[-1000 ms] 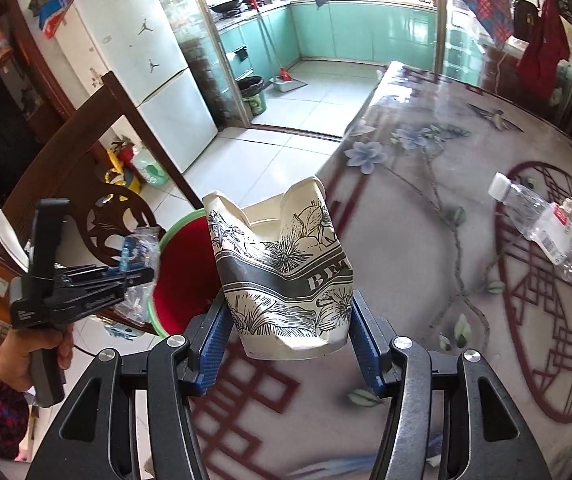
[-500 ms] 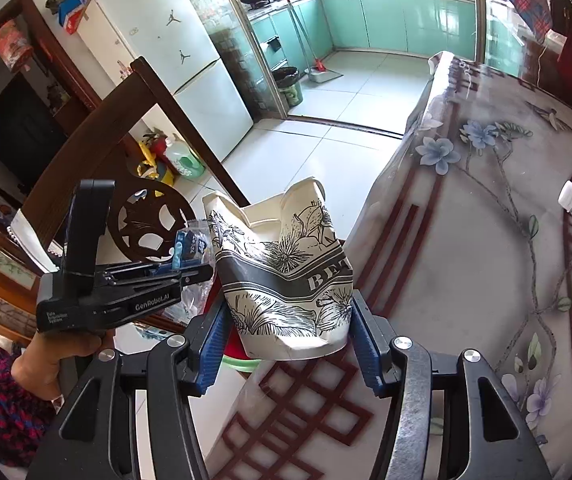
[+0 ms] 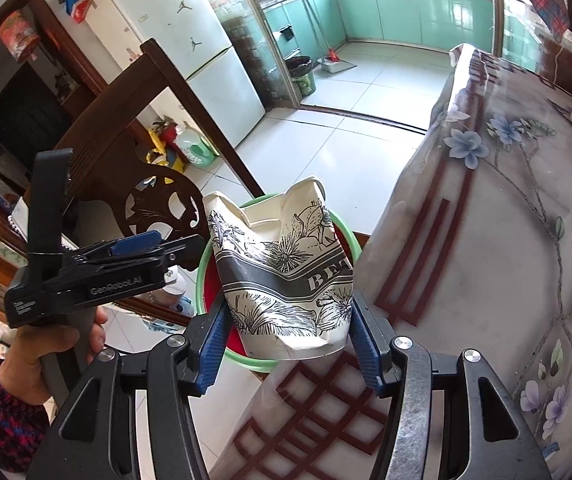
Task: Collect trash
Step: 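Open both grippers to drop the package and cup into the bucket, then grasp the red-labelled water bottle with the left gripper while the right grasps the crumpled paper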
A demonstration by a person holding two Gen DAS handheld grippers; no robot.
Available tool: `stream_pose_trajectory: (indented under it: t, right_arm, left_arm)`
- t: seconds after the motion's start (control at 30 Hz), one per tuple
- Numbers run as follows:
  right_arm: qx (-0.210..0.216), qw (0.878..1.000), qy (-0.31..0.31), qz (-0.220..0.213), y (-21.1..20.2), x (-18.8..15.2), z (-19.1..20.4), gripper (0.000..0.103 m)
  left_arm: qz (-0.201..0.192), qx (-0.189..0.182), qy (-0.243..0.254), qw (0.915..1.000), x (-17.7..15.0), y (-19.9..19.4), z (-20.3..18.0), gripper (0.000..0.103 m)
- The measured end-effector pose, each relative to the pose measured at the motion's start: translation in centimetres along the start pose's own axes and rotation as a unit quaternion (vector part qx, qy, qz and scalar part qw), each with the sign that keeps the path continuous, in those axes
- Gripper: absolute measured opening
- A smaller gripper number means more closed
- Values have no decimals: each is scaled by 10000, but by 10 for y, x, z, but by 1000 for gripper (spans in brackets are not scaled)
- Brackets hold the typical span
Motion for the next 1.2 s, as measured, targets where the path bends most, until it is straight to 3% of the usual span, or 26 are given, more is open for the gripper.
stream_pose_trajectory:
  t: [0.47,0.73,1.0,1.2]
  right_arm:
    - [-16,9987,-406,305,31,0,18,55]
    - [-22,9995,-248,185,27,2,13,59]
    - [-120,9996,-9,-237,-16,4,-14,62]
    - [-827,9941,270,-654,-89,-5,-95,63]
  left_arm:
    - [-346,232,-239,9988,-1,-39,20,82]
    - [-351,294,-281,9986,-2,-41,19,82]
    - [-362,121,-92,9992,-3,-43,-13,82]
    - [-385,-234,305,9985,-4,-43,-69,82]
Point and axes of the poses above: each gripper's, at about its wrist camera, not at the fingertips, and y roughly the way its jaws point, z to its left, x to its top, the point moved 10 cm from there along y, roughly the way its jaws point, and after that the axes turned 8 degrees about -z, right-handed, at the moved point
